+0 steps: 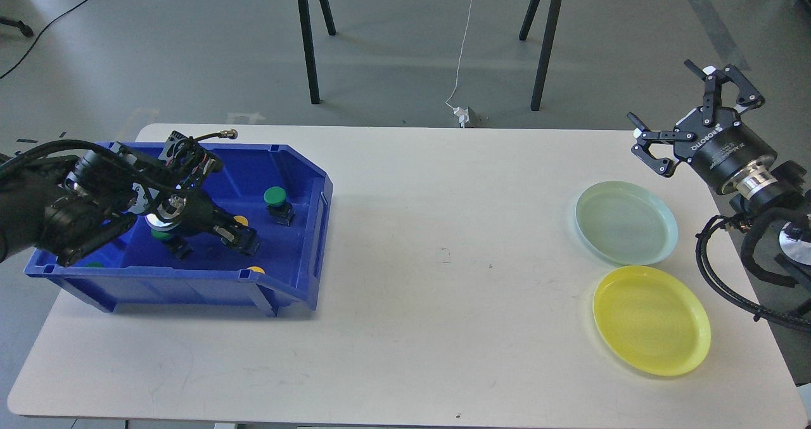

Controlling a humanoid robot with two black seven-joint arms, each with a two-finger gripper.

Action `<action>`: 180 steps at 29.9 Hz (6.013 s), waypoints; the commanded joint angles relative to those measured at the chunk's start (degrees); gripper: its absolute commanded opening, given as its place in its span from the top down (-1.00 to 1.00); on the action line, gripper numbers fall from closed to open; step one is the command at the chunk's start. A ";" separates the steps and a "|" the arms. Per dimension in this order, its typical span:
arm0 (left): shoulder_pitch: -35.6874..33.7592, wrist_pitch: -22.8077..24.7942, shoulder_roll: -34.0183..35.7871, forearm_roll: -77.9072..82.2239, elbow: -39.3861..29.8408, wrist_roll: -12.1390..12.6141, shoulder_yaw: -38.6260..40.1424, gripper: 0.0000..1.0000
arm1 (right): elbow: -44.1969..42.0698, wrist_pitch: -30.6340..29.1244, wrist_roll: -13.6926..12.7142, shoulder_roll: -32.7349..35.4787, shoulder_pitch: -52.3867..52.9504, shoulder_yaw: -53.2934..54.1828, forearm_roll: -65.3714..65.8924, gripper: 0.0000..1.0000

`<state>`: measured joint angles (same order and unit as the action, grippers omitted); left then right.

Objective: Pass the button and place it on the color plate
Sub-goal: 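Lower the left gripper into the bin and grasp a yellow-capped button, then lift the yellow button out with the left gripper toward table center, then move the right gripper to the left gripper and grasp the yellow button, then release with the left gripper and carry the button to the yellow plate, then lower the yellow button onto the yellow plate and open the right gripper, then lower the left gripper into the bin and grasp a green-capped button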

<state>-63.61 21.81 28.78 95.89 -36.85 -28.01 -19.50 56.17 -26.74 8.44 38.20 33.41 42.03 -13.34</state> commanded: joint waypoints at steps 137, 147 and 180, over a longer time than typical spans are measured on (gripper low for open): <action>14.66 6.19 21.32 9.14 -18.79 0.01 35.32 -0.93 | 40.51 54.74 16.61 15.67 -34.19 -15.66 21.16 -0.16; 15.18 6.19 19.21 10.29 -11.68 0.01 32.33 -0.93 | 42.96 54.74 16.96 15.93 -34.81 -11.64 20.54 -0.96; 16.59 3.50 12.70 10.20 -0.42 0.01 31.98 -0.74 | 42.53 37.28 17.05 4.60 -35.07 23.54 17.11 -0.96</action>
<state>-47.31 25.32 41.56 106.08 -37.35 -28.00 12.50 98.83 10.60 25.53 42.88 -1.59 65.42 3.82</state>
